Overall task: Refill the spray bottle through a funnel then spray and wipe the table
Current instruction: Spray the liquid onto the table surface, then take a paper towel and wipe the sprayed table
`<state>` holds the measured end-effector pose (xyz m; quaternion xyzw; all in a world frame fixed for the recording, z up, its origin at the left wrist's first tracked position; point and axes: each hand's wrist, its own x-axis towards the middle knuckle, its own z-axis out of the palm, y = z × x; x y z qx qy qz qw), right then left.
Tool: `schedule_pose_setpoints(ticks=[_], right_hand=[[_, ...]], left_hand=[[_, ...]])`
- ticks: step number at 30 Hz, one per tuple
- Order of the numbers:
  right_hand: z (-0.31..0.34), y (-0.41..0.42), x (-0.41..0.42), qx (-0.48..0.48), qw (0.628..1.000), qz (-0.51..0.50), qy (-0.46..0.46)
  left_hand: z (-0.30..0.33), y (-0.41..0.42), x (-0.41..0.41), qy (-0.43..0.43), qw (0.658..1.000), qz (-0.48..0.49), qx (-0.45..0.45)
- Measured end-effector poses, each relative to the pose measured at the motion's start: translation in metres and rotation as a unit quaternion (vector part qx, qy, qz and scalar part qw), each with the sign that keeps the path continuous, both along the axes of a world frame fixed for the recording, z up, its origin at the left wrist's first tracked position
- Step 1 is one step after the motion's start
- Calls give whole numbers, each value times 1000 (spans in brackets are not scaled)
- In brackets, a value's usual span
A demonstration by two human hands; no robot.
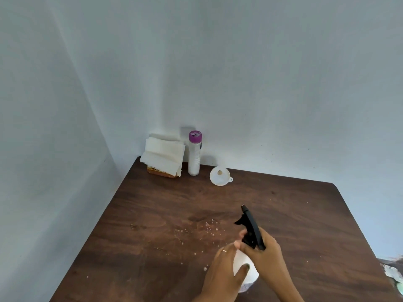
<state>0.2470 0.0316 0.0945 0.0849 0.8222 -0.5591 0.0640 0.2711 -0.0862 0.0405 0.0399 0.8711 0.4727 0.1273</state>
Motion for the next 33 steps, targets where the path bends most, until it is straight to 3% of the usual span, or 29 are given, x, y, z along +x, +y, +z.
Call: schedule_pose_setpoints(ticks=[4, 10, 17, 33], right_hand=[[0, 14, -63, 17, 998, -33, 52], [2, 40, -168, 43, 994, -50, 88], [-2, 50, -258, 85, 990, -28, 109], [-30, 54, -304, 88, 995, 20, 52]], left_hand=[[3, 23, -56, 6, 999, -53, 6], [11, 57, -159, -23, 998, -44, 46], [10, 72, -241, -52, 997, -39, 29], [-6, 74, -263, -84, 996, -26, -25]])
